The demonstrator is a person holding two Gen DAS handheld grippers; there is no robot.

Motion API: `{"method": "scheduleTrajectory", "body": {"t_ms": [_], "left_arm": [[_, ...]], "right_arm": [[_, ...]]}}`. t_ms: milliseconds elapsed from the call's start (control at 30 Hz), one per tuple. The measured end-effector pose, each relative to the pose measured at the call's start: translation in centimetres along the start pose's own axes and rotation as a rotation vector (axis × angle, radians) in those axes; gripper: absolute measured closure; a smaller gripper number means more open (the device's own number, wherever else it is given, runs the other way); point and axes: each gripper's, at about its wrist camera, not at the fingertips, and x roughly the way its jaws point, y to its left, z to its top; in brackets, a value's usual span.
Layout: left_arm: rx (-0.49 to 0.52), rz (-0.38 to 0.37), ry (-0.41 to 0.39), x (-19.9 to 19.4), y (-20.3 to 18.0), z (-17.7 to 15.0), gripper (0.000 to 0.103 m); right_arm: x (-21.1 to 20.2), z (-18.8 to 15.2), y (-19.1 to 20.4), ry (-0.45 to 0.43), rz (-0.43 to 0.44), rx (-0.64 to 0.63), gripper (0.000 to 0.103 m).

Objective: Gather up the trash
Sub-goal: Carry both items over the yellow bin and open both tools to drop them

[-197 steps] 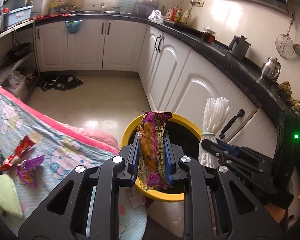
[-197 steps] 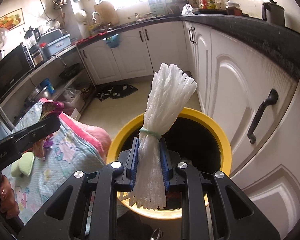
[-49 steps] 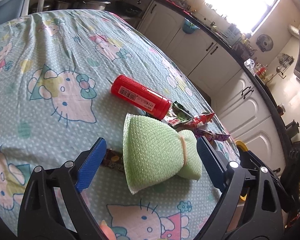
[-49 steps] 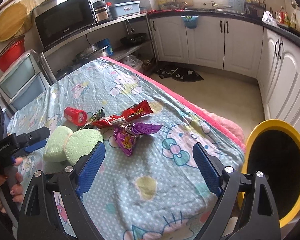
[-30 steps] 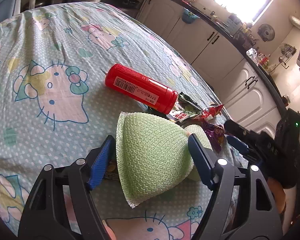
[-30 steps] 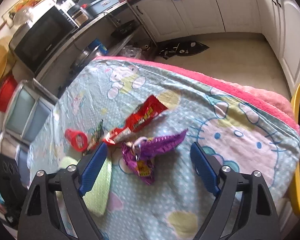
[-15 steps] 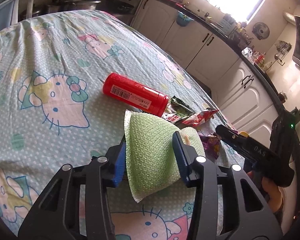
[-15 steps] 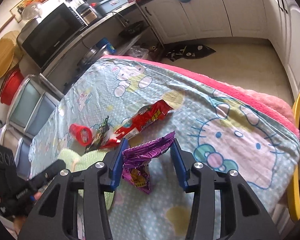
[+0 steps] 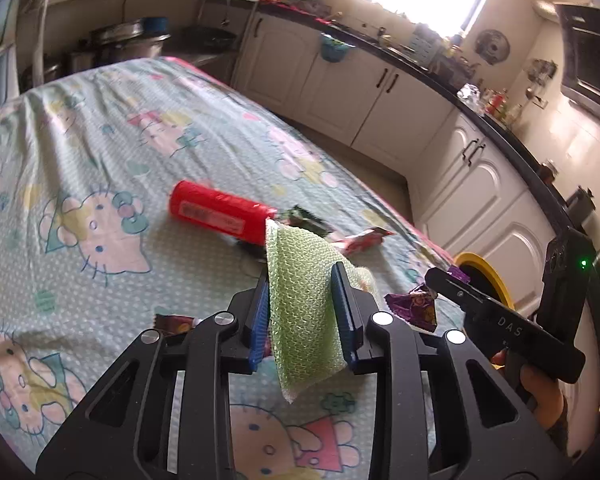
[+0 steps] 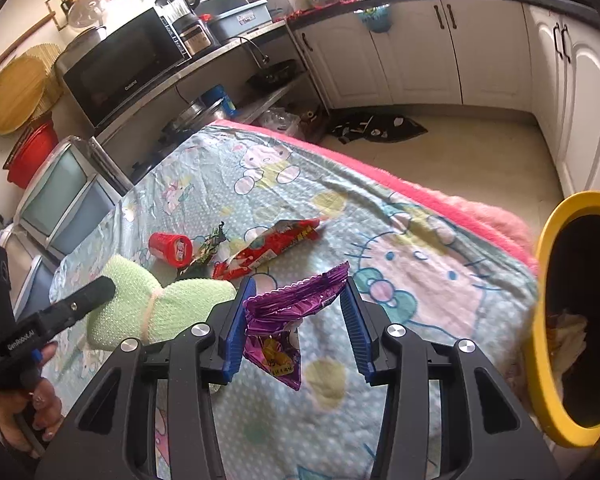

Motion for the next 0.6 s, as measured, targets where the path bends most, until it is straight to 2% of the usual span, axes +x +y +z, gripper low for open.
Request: {"method": "scheduleTrajectory", "body": {"t_ms": [267,600], "left_arm": [[0.08,-0.006,-0.027,-0.9,-3.3,0.2,0.081],[0.135,-0.032,-0.045,-1.3,-6.4,0.1,0.081]], "right_arm": [[-2.9,-0.3,-0.6,-0.035,-0.013,-0.027,0.061],[-6.1,-0.7,-2.0,-0.079,-0.032,-0.015,0.061]]}}
